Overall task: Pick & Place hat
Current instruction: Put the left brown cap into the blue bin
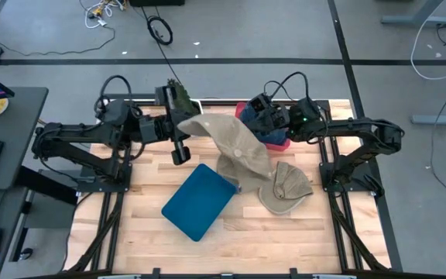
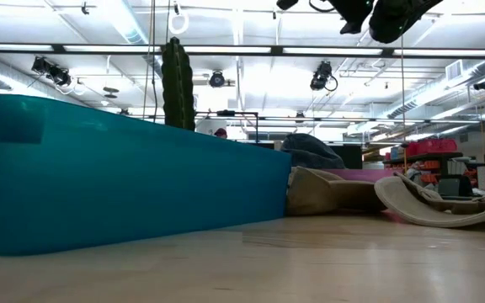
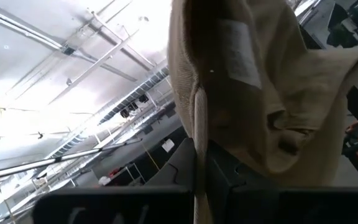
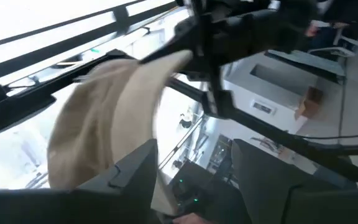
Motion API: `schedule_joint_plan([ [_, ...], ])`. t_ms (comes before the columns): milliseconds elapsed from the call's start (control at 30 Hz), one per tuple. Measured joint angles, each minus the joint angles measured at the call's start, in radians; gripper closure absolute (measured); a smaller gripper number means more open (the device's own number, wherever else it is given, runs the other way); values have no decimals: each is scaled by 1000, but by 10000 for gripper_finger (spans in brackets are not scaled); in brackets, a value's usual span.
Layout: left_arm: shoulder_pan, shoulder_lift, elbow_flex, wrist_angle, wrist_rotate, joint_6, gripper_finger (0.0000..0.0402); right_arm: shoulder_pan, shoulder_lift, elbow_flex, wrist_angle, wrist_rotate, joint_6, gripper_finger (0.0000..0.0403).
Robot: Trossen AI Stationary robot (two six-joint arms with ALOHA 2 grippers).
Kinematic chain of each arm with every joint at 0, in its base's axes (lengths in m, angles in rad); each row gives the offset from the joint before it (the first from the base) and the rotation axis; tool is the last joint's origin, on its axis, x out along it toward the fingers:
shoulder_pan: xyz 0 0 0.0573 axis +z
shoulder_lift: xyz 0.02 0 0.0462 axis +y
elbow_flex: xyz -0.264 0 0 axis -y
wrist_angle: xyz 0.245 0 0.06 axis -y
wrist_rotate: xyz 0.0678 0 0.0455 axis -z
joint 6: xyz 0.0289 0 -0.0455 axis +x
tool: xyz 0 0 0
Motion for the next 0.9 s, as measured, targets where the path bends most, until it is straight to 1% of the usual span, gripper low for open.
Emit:
schedule_joint_plan([
  [233,0,9,0,-4,-3,-24,388,1,-1,0,123,38,34,192],
  [467,0,9,0,-8,-3,-52,387,16,-1,0,134,38,29,192],
  [700,0,34,1,-5,-1,-58,387,39,-1,0,151,37,-8,193],
  [800,0,41,1,-6,-1,-58,387,44,0,0,151,37,-33,204],
  [900,0,44,1,-7,-2,-58,386,44,0,0,151,36,-50,231],
])
